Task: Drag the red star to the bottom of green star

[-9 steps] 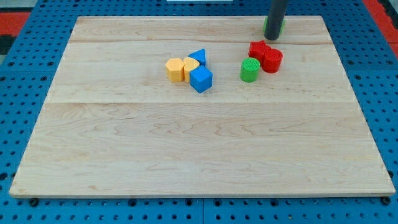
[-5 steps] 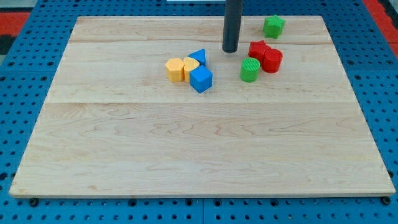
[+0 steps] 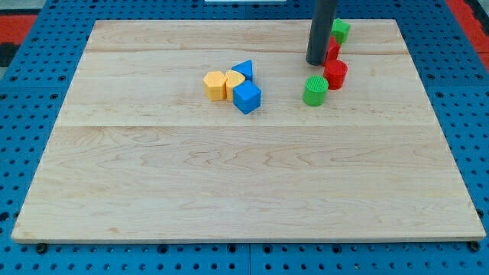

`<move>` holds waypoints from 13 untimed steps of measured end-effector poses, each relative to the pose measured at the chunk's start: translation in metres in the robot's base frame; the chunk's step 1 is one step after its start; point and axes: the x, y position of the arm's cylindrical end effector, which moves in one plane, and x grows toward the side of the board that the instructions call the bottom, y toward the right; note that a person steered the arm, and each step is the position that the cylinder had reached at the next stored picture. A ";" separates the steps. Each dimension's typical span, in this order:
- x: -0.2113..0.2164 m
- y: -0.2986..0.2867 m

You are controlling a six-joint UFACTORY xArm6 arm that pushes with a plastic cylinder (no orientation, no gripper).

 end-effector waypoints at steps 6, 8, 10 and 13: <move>-0.025 -0.013; -0.025 0.009; -0.020 -0.035; 0.066 -0.030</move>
